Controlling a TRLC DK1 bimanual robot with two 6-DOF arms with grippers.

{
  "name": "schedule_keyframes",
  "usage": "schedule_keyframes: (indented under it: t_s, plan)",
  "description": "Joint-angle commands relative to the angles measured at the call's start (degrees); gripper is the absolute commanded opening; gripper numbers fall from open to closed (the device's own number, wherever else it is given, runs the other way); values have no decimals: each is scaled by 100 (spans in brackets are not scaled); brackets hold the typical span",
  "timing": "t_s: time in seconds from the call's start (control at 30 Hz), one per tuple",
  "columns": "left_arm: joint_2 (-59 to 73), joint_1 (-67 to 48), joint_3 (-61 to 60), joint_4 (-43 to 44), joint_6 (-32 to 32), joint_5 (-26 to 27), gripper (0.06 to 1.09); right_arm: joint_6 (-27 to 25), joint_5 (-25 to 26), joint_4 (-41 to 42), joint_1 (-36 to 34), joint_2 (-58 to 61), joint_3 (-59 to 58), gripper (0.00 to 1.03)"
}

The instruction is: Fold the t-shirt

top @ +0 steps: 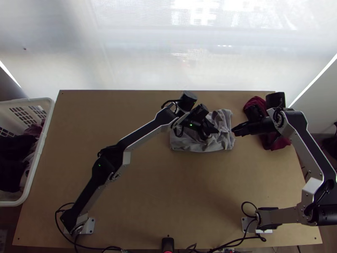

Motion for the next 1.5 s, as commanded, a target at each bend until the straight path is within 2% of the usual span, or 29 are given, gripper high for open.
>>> schedule_keyframes:
  t_s: [0.0, 0.27, 0.37, 0.57, 0.6, 1.1, 1.23, 1.4, 1.47]
  plan:
    - [386, -154, 101, 597, -60, -9, 12, -2, 39, 27, -201, -335, -259, 3]
    - [738, -198, 110, 1283, -96, -150, 18, -2, 74, 167, -210, -511, -558, 3]
    - [852, -224, 110, 1397, -96, -168, 27, -2, 74, 194, -210, -582, -672, 3]
    - [931, -286, 110, 1441, -96, -291, 98, -2, 74, 211, -210, -749, -839, 2]
    - [922, -295, 110, 1441, -96, -291, 104, -2, 74, 211, -210, -757, -865, 3]
    - [193, -22, 110, 1476, -693, -282, 104, 6, 74, 308, -210, -916, -936, 2]
    - [-132, 83, 92, 1467, -772, -431, 104, 6, 74, 387, -210, -916, -997, 2]
    - [-765, 540, -611, 958, -772, -484, 103, 121, 65, 492, -69, -889, -953, 2]
    - [-906, 786, -822, 448, -447, -484, 99, 191, 65, 528, 124, -836, -900, 2]
